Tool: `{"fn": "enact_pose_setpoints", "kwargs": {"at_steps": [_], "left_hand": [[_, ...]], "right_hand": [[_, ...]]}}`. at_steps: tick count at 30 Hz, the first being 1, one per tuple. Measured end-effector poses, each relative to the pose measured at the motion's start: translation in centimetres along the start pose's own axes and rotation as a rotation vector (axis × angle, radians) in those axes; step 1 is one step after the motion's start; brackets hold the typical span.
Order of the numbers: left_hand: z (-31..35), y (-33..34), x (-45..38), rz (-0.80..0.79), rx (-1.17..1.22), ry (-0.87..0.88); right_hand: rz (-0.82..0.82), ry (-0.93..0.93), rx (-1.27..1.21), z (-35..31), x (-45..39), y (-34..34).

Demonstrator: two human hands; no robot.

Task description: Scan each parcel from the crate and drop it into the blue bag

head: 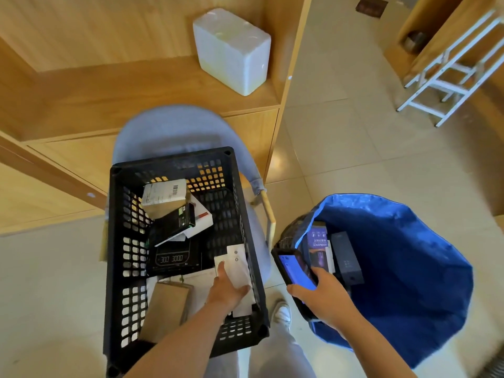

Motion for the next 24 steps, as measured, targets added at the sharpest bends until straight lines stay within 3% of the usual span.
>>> {"fn": "enact_pose_setpoints", "kwargs": {"at_steps": [5, 10, 15, 19, 24], "left_hand": [[-0.2, -0.5, 0.0, 0.05, 0.124, 0.004], [-2.0, -2.1, 0.0, 0.119, 0.333, -0.11], [-3.9, -2.9, -0.6, 0.095, 0.254, -0.197], [-3.6, -3.8, -0.6, 0.091, 0.259, -0.128], [-2.1, -7.4, 1.5, 0.322, -0.296, 0.106]], "right_hand": [[-0.001, -0.01, 0.015, 0.0, 0.0, -0.5], [-0.006, -0.02, 0.019, -0.3, -0.1, -0.5], [-0.03, -0.028, 0.031, 0.1, -0.5, 0.3], [-0.035, -0.01, -0.001, 0.5, -0.3, 0.5], [-0.032, -0.018, 0.01, 0.1, -0.2, 0.6]]}}
Point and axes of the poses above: each hand's wrist, its own x-axis away from the middle knuckle, its own y-axis out of the palm, z = x × y, the point moved 10 cm from there along -x, towards the middle knuckle, and after that the axes turned 3 degrees about x, right-handed, at the moved point
